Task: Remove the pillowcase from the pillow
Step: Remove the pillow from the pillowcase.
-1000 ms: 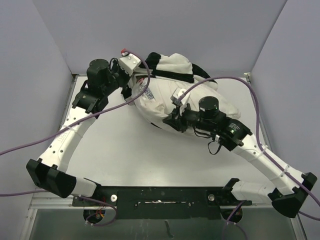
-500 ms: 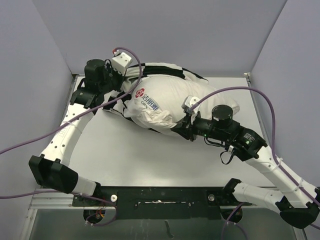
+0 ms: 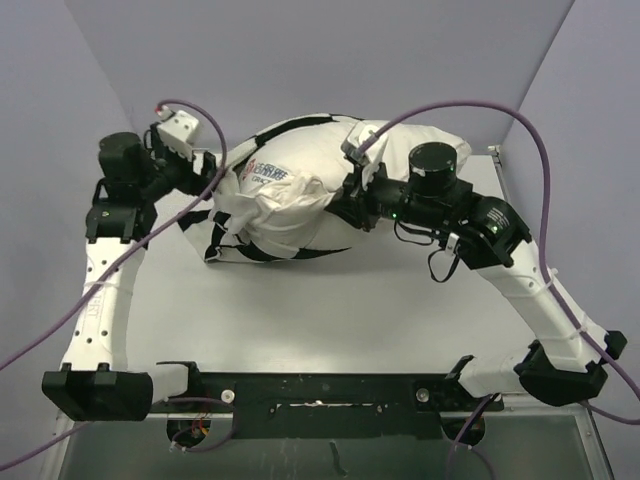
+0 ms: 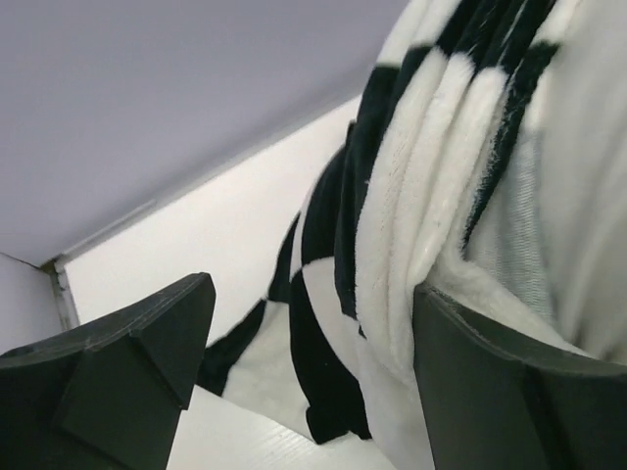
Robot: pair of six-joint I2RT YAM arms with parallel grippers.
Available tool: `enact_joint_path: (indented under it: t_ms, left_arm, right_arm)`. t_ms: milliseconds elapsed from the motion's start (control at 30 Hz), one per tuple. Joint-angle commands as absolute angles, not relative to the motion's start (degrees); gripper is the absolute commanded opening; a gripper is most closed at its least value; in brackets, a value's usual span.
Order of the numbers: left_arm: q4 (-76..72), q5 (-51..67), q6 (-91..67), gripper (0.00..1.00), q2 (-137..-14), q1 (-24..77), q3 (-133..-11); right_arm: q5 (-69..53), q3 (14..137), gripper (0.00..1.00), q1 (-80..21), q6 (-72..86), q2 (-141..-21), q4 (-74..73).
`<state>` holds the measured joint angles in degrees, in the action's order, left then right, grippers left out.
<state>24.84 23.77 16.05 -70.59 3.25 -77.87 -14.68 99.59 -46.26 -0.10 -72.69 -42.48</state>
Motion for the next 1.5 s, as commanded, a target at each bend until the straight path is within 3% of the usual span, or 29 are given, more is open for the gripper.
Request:
enact_joint_path:
  t_ms: [0,200,267,333,467,633,733,833,967,1233,1467]
  left_arm:
    - [31.9,33.9,11.9,0.79,-68.6,-1.4,-96.3]
    - [37.3,39.7,5.8,0.86,-70.8,-1.3,-110.9]
    - [37.1,42.1,4.2,0.89,-70.3,-1.3,-111.3]
    - [37.5,45.1,4.2,0.98,-69.9,-0.7,-111.0]
    - [43.5,39.7,9.8,0.98,-71.0,7.4,-111.2]
    - [48.6,23.2,19.7,0.98,-74.7,21.9,-111.1]
    - [48.4,19.0,22.7,0.98,-76.3,22.9,-108.9]
    - [48.2,15.8,27.0,0.98,-77.8,21.7,-106.6]
    - [40.9,11.6,31.9,0.98,-77.4,19.7,-97.0]
    - [35.8,11.5,33.2,0.98,-85.0,15.2,-94.3]
    - [29.6,11.4,37.1,0.98,-83.6,16.9,-79.6]
  right_arm:
    - [-9.6,116.3,0.0,-46.1,-2.2,-77.2,-31.9]
    - [-2.3,131.7,0.0,-46.2,-4.0,-84.2,-29.8]
    - [-0.4,131.7,0.0,-46.1,-3.6,-83.9,-27.7]
    - [-3.1,130.4,0.0,-46.0,-2.1,-83.4,-26.9]
    - [-13.5,124.7,0.0,-43.6,7.0,-82.5,-26.9]
    - [-26.3,109.5,0.0,-31.4,28.3,-77.9,-12.8]
    - [-28.5,100.7,0.0,-19.3,42.9,-73.7,-4.0]
    - [-29.1,97.3,0.0,-7.7,49.0,-71.8,-6.7]
    - [-21.4,94.0,0.0,-6.3,38.6,-70.0,-18.3]
    - [-15.9,82.0,0.0,-5.8,24.6,-70.5,-24.6]
    - [-5.4,75.3,0.0,-5.5,14.2,-75.1,-29.7]
